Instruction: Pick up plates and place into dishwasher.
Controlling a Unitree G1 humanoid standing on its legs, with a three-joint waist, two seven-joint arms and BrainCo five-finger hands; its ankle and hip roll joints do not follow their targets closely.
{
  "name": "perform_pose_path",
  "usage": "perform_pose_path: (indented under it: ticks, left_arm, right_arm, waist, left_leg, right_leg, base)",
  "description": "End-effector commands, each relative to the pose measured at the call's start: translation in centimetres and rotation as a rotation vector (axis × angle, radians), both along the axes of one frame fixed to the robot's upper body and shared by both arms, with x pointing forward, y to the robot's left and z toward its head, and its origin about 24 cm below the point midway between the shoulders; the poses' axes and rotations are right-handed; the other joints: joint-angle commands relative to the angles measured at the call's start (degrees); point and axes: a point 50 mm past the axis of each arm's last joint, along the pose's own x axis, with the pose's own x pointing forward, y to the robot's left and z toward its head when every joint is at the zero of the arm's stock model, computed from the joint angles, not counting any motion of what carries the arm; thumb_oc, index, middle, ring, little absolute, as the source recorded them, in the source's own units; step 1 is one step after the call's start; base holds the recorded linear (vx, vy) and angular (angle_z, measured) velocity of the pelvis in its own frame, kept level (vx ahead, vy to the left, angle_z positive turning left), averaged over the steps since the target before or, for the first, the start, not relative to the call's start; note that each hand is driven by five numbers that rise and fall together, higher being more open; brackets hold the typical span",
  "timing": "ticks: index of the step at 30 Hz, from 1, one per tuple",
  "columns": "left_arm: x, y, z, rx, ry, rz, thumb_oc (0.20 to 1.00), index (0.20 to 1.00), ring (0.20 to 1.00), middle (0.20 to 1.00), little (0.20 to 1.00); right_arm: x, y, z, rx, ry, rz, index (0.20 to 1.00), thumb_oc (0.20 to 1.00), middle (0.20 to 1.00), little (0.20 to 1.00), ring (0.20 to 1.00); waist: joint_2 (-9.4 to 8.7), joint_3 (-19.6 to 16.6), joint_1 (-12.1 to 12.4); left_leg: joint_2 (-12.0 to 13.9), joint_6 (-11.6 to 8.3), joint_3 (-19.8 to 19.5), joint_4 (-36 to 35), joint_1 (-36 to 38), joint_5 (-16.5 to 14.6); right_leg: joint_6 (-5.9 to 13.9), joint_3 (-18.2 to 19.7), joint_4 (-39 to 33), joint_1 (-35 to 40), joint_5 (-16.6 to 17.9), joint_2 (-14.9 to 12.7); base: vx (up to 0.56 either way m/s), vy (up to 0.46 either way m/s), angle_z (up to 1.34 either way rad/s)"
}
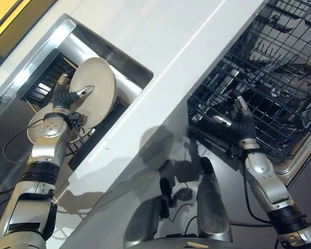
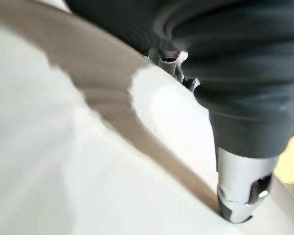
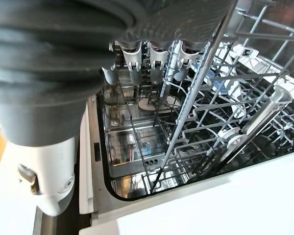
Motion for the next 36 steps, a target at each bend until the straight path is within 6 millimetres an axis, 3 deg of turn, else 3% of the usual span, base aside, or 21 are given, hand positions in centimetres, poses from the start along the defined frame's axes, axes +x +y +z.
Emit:
perform_pose_path:
  ticks: [1,5,15,27,29,30,32,36]
  left_arm:
    - [-0.2,-3.6,-0.8,-0.119,-0.005,-0.29,1.0,1.0,1.0,1.0,1.0]
    - [-0.5,-5.8,-1.9,-0.197,0.011,-0.4,1.0,1.0,1.0,1.0,1.0]
    - [-2.1,-6.5,-5.5,-0.254,0.114,-0.46,1.0,1.0,1.0,1.0,1.0]
    - [-3.5,-8.3,-7.4,-0.398,0.138,-0.516,1.0,1.0,1.0,1.0,1.0]
    - [-3.7,-8.6,-7.6,-0.414,0.147,-0.52,0.765,0.765,0.765,0.765,0.765]
    - [-3.8,-8.7,-7.8,-0.42,0.149,-0.523,0.583,0.583,0.583,0.583,0.583]
    - [-4.1,-9.0,-8.1,-0.428,0.154,-0.529,0.545,0.545,0.545,0.545,0.545]
    - [-4.4,-9.4,-8.4,-0.442,0.168,-0.537,0.617,0.617,0.617,0.617,0.617]
  right_arm:
    - [-0.2,0.2,2.7,-0.023,-0.147,0.033,1.0,1.0,1.0,1.0,1.0]
    - [0.0,0.2,2.6,-0.025,-0.141,0.042,1.0,1.0,1.0,1.0,1.0]
    - [-0.2,-0.9,2.3,-0.058,-0.105,0.048,1.0,1.0,1.0,1.0,1.0]
    - [-0.8,-1.7,1.9,-0.078,-0.085,0.046,1.0,1.0,1.0,1.0,1.0]
    - [-0.9,-1.9,1.8,-0.082,-0.08,0.045,1.0,1.0,1.0,1.0,1.0]
    - [-0.9,-1.9,1.8,-0.082,-0.077,0.044,1.0,1.0,1.0,1.0,1.0]
    - [-1.0,-2.1,1.8,-0.084,-0.074,0.044,1.0,1.0,1.0,1.0,1.0]
    - [-1.2,-2.3,1.6,-0.083,-0.064,0.04,1.0,1.0,1.0,1.0,1.0]
  waist:
    - [-0.68,-0.9,-0.4]
    - [-0.58,-0.8,-0.7]
    - [0.43,-2.1,-0.8]
    - [0.92,-2.8,-0.9]
    - [0.99,-3.0,-0.9]
    - [1.02,-3.1,-0.9]
    - [1.08,-3.4,-0.9]
    - [1.05,-3.8,-0.7]
  left_leg:
    - [-3.6,1.92,-1.5,1.4,-4.8,1.0]
    - [-3.6,2.17,-1.3,1.6,-4.5,1.1]
    - [-4.1,2.32,-1.3,1.3,-2.9,1.2]
    - [-4.4,2.44,-1.2,1.2,-2.2,1.2]
    - [-4.4,2.46,-1.2,1.2,-2.0,1.3]
    - [-4.4,2.48,-1.2,1.1,-1.8,1.3]
    - [-4.4,2.5,-1.3,1.0,-1.6,1.3]
    - [-4.4,2.53,-1.4,1.1,-1.2,1.3]
  right_leg:
    - [-1.92,-2.7,0.9,2.1,-2.5,-0.8]
    - [-1.94,-2.8,1.4,1.9,-2.5,-0.7]
    - [-1.73,-2.7,1.4,3.0,-2.8,-1.0]
    - [-1.55,-2.9,1.5,3.4,-3.0,-1.6]
    - [-1.52,-2.9,1.6,3.5,-3.0,-1.7]
    - [-1.51,-2.9,1.5,3.7,-3.0,-1.7]
    - [-1.45,-3.0,1.4,3.9,-3.0,-1.9]
    - [-1.38,-3.1,1.3,4.4,-3.0,-2.1]
  base:
    - [0.0,0.0,0.0]
    - [0.0,0.0,0.0]
    - [0.04,0.035,-0.02]
    - [0.01,0.012,0.0]
    - [0.0,0.0,0.0]
    - [0.0,0.0,0.0]
    - [0.0,0.0,0.0]
    - [0.0,-0.002,-0.01]
